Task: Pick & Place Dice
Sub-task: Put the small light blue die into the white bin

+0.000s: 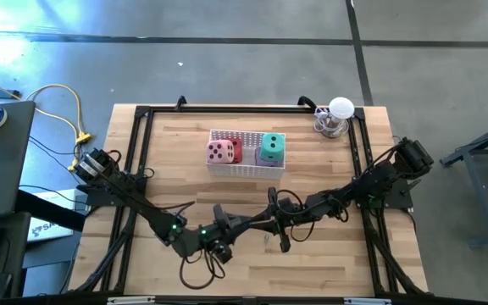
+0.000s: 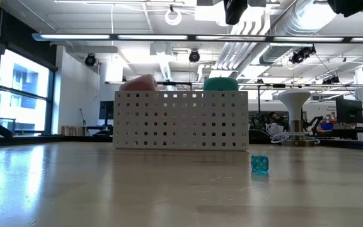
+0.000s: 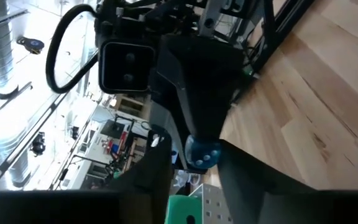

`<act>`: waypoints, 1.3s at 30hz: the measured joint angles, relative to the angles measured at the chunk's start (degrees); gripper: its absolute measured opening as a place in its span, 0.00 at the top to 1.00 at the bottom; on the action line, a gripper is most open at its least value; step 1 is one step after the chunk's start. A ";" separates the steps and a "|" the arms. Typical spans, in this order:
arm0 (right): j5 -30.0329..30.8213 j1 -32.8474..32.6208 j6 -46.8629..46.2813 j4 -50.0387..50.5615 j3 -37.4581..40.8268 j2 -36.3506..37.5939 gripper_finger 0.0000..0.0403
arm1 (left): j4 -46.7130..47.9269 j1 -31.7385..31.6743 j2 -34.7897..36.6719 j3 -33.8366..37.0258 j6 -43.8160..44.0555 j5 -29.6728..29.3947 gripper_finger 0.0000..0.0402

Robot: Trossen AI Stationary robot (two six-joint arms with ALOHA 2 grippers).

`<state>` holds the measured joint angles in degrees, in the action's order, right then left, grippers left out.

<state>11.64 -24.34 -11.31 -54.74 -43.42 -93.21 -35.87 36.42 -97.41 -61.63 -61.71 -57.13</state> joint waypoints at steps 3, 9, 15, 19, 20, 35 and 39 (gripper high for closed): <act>0.00 0.00 -0.03 0.00 -0.02 0.00 0.91 | 0.86 0.01 0.00 0.00 0.04 0.12 0.79; -0.04 -0.02 -1.11 0.05 -0.02 0.00 0.91 | 1.16 0.02 0.00 0.00 0.25 0.25 0.85; -0.04 0.00 -1.14 0.46 -0.02 0.00 0.91 | 1.33 0.02 0.00 0.02 0.02 0.31 0.85; -0.07 0.00 -1.14 0.51 -0.02 0.00 0.86 | 1.32 0.02 0.00 0.02 0.00 0.46 0.87; -0.05 0.00 -1.10 0.56 -0.02 0.00 0.84 | 1.30 0.00 0.00 0.02 0.00 0.49 0.87; 0.39 -0.04 -0.87 5.07 0.11 0.00 0.61 | 1.07 0.11 0.00 0.02 1.01 -6.81 0.88; 0.21 -0.04 -1.42 6.80 0.11 0.00 0.59 | 1.11 -0.11 0.00 0.02 1.33 -13.31 0.88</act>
<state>11.85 -24.38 -12.73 -47.94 -43.31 -93.21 -34.76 36.32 -97.41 -61.60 -60.38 -70.43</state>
